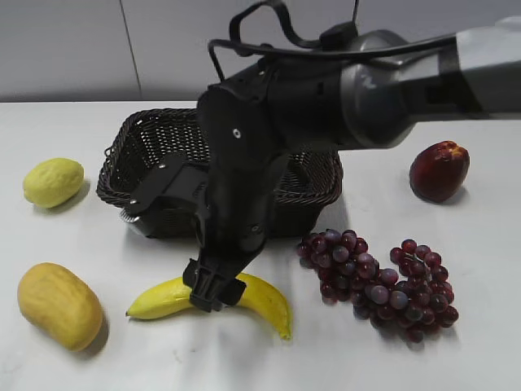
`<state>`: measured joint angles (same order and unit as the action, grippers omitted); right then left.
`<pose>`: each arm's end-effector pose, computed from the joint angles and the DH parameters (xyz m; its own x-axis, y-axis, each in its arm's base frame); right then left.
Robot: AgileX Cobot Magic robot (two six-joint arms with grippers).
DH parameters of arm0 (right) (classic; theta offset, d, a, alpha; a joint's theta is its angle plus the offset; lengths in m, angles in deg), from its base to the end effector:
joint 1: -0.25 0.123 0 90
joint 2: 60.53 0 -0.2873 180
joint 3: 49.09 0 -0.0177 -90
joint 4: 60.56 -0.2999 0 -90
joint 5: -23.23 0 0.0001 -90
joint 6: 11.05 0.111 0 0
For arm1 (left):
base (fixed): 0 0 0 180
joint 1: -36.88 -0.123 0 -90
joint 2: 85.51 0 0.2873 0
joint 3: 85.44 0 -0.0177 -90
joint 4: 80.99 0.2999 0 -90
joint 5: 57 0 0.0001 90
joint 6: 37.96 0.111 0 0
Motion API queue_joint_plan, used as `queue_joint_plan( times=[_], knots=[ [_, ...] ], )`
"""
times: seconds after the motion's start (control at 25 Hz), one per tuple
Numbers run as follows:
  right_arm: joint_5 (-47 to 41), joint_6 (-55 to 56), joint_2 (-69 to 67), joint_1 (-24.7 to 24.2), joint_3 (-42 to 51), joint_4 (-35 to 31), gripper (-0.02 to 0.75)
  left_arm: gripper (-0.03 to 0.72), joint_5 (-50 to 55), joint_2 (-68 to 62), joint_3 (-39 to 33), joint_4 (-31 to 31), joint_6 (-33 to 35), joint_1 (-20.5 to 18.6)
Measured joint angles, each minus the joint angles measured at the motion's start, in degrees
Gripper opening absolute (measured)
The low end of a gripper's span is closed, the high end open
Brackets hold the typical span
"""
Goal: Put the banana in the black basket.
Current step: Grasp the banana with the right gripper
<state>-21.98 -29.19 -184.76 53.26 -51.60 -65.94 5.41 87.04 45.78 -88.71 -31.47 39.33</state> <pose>0.2656 0.3648 0.1101 -0.3678 -0.8991 -0.2372 -0.9261 0.3772 0.0062 0.0508 -0.0154 0.2891 -0.4675 0.0702 -0.8812 0.1709 0.9852 -0.0121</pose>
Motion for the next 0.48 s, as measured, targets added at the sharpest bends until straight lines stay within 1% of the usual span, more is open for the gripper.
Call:
queue_joint_plan(
  times=[0.36, 0.48],
  knots=[
    [5.0, -0.2, -4.5, 0.0, -0.1, 2.3, 0.629, 0.242, 0.0, 0.0, 0.0, 0.0, 0.0, 0.0],
    [5.1, -0.2, -4.9, 0.1, -0.2, 2.9, 0.595, 0.242, 0.0, 0.0, 0.0, 0.0, 0.0, 0.0]
  ],
)
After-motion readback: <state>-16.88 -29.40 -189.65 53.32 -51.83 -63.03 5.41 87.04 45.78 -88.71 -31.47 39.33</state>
